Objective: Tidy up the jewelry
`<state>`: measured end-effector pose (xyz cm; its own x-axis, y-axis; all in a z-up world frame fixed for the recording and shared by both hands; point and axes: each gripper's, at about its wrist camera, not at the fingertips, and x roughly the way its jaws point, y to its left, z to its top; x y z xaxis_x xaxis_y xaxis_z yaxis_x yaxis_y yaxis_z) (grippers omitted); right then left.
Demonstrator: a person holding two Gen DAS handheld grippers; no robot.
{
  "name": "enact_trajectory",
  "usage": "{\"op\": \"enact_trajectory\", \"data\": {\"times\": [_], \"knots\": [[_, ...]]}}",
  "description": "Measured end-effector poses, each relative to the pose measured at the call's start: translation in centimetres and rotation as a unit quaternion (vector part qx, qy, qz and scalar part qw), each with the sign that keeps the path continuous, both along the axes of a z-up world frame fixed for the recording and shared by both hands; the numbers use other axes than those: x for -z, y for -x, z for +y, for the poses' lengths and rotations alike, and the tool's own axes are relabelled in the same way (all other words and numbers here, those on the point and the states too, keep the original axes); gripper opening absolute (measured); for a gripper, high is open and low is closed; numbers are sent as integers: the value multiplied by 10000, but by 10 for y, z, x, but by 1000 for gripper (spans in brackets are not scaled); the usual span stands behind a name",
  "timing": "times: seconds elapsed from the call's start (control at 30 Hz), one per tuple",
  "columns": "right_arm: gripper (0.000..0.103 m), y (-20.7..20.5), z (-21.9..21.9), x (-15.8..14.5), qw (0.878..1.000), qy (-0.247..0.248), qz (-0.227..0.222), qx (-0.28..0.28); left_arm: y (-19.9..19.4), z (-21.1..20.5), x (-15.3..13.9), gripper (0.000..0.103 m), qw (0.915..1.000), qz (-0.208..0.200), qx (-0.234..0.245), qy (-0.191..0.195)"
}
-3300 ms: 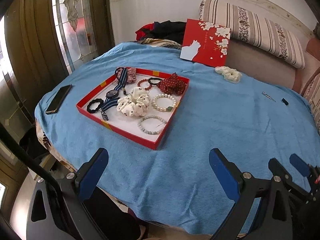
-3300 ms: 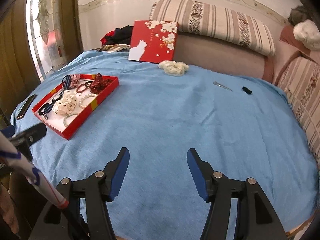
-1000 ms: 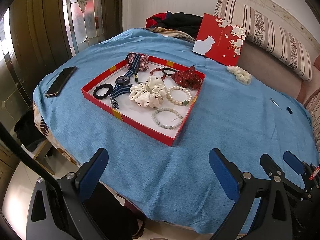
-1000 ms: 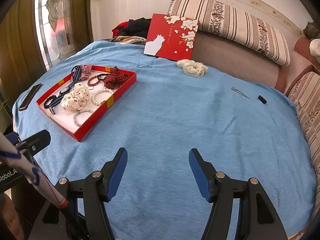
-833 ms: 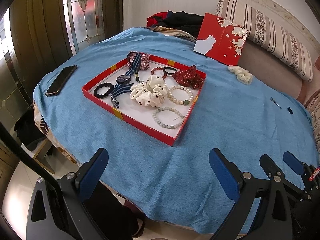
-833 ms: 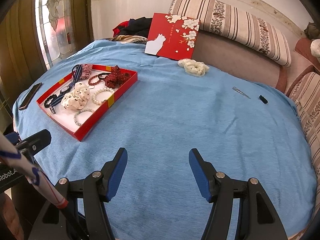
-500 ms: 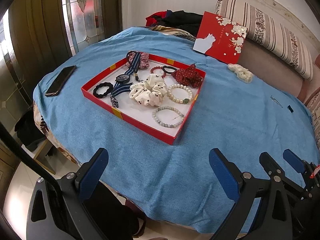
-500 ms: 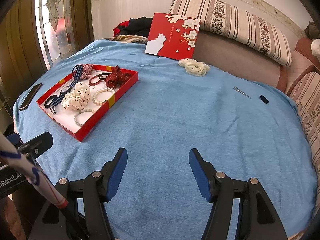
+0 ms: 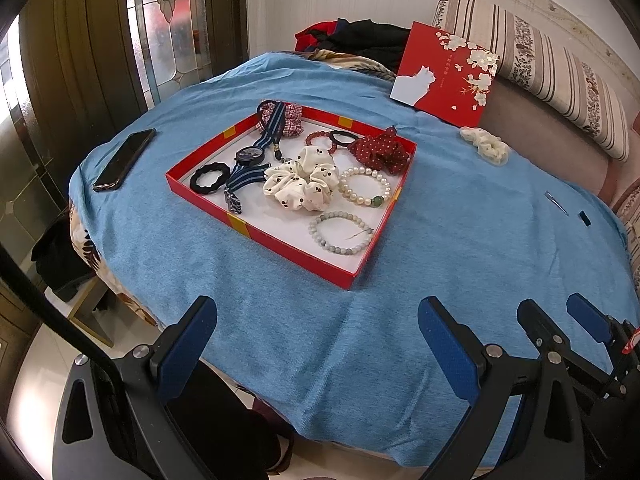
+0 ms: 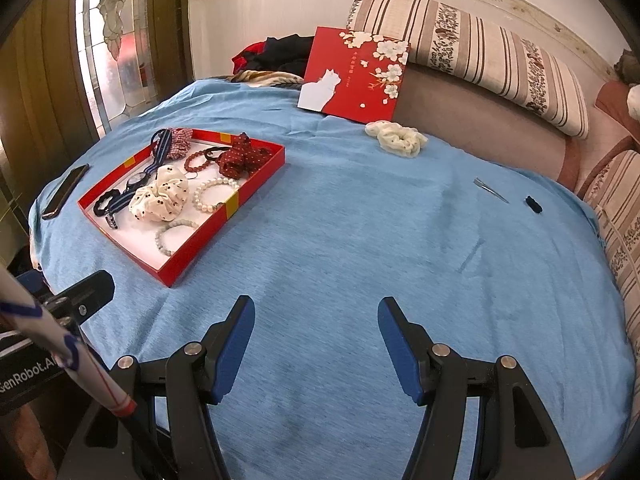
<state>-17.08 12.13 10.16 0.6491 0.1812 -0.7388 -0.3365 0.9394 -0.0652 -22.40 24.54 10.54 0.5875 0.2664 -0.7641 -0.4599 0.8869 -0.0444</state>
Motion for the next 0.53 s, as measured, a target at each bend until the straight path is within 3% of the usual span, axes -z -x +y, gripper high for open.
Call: {"op": "enact_trajectory", "data": {"times": [0.53], "knots": [[68,-7,5,3,9999,-63,91,-88,3,19,-4,100,9996,-14,-268,-101]]}}
